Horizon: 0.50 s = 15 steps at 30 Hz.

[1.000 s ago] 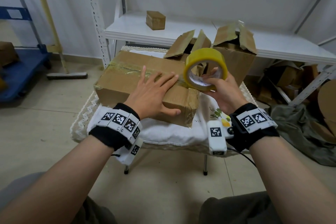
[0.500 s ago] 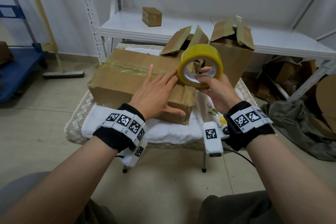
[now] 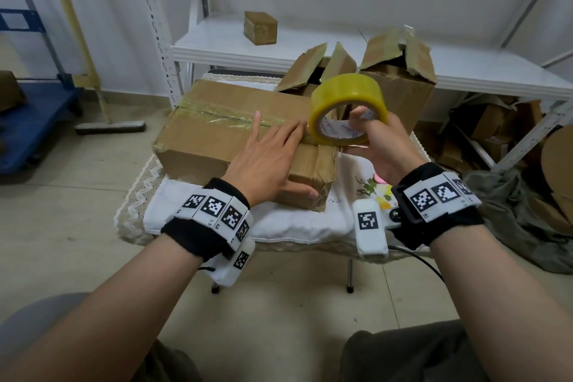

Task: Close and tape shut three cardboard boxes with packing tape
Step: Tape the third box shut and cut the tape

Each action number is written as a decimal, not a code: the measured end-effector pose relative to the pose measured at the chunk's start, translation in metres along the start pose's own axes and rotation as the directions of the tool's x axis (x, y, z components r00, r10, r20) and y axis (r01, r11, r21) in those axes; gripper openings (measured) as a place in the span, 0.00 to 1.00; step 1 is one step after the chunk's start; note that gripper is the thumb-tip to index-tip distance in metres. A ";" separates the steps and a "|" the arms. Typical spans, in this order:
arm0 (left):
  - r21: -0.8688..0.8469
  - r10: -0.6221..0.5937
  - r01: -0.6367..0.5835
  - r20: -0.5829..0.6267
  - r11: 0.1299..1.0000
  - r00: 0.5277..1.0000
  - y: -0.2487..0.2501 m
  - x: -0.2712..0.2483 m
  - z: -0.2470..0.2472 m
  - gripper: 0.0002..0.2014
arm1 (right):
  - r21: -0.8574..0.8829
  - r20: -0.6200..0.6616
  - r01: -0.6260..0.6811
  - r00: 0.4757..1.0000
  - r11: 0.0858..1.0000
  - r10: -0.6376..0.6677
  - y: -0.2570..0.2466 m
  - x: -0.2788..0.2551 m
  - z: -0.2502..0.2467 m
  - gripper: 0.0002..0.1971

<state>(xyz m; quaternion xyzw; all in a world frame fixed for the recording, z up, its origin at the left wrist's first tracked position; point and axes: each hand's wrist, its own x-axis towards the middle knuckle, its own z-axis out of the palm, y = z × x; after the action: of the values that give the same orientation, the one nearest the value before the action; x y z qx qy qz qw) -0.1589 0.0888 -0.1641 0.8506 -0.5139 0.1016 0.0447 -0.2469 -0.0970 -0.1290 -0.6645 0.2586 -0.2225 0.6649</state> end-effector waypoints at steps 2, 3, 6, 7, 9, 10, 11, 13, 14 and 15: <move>0.002 -0.006 0.006 0.005 1.000 1.000 0.000 0.000 0.000 0.63 | 0.003 0.010 -0.004 1.000 1.000 0.004 -0.001 0.001 -0.002 0.07; 0.004 -0.008 0.007 0.006 1.000 1.000 0.000 0.000 0.000 0.63 | 0.016 0.014 -0.007 1.000 1.000 0.007 -0.001 0.001 -0.003 0.07; 0.011 -0.008 0.008 0.007 1.000 1.000 0.000 0.000 0.000 0.63 | 0.061 0.020 -0.008 1.000 0.998 0.007 -0.001 0.001 -0.006 0.11; 0.016 -0.007 0.007 0.009 1.000 1.000 0.001 0.000 -0.001 0.63 | 0.066 0.019 0.000 1.000 0.998 -0.001 -0.001 0.000 -0.006 0.13; 0.022 -0.006 0.006 0.011 1.000 1.000 0.001 -0.001 -0.001 0.63 | 0.056 0.009 0.023 1.000 0.998 -0.023 -0.003 -0.002 -0.005 0.14; 0.025 -0.005 0.005 0.011 1.000 1.000 0.001 -0.001 -0.001 0.63 | 0.049 0.005 0.034 0.999 0.998 -0.034 -0.004 -0.004 -0.004 0.14; 0.031 -0.003 0.003 0.011 1.000 1.000 0.001 -0.001 -0.001 0.62 | 0.048 0.002 0.041 0.999 0.998 -0.041 -0.004 -0.005 -0.004 0.14; 0.043 0.000 -0.001 0.019 0.999 1.000 0.000 -0.001 0.000 0.62 | 0.055 -0.003 0.044 0.999 0.997 -0.044 -0.005 -0.007 -0.004 0.16; 0.048 0.000 -0.002 0.026 0.999 1.000 0.000 -0.001 0.000 0.61 | 0.057 -0.007 0.047 0.999 0.997 -0.046 -0.005 -0.007 -0.004 0.17; 0.053 -0.001 -0.001 0.033 0.999 0.999 0.000 0.000 0.000 0.61 | 0.054 -0.006 0.051 0.999 0.997 -0.051 -0.005 -0.008 -0.004 0.17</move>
<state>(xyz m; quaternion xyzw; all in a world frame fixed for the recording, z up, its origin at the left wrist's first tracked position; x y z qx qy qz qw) -0.1590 0.0889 -0.1641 0.8530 -0.5119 0.1012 0.0135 -0.2554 -0.0951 -0.1236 -0.6519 0.2370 -0.2479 0.6763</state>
